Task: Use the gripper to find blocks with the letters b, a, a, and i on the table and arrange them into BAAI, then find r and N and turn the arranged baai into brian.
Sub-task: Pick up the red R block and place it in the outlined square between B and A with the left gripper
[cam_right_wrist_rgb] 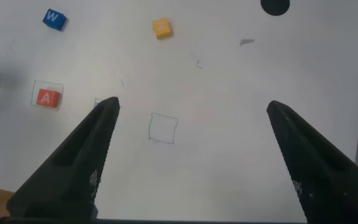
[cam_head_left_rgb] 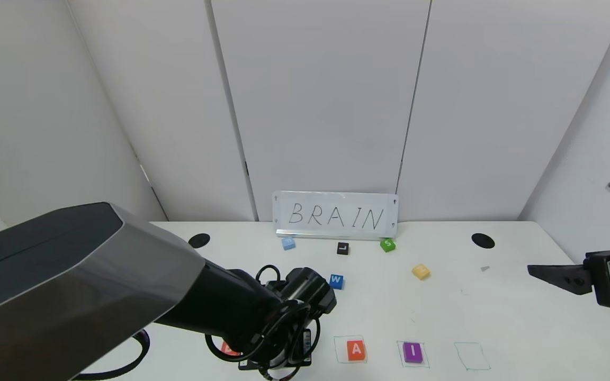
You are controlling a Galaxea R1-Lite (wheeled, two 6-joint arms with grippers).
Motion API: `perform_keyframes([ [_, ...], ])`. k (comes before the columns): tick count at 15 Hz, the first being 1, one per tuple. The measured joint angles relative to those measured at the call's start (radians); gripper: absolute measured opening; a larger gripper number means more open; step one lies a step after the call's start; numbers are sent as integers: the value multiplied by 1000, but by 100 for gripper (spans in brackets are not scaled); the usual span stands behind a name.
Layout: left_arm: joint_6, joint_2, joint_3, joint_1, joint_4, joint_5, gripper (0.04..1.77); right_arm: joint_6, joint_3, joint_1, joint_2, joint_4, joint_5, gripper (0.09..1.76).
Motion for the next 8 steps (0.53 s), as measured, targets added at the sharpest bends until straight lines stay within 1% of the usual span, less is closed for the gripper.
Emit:
perform_keyframes([
  [2, 0, 11, -5, -2, -13, 0, 50, 0, 1, 0, 0, 0, 0, 171],
  [4, 2, 23, -2, -5, -87, -3, 50, 0, 1, 0, 0, 0, 0, 171],
  [5, 6, 31, 0, -6, -105, -2, 50, 0, 1, 0, 0, 0, 0, 171],
  [8, 10, 49, -2, -8, -110, 5, 50, 0, 1, 1, 0, 0, 0, 171],
])
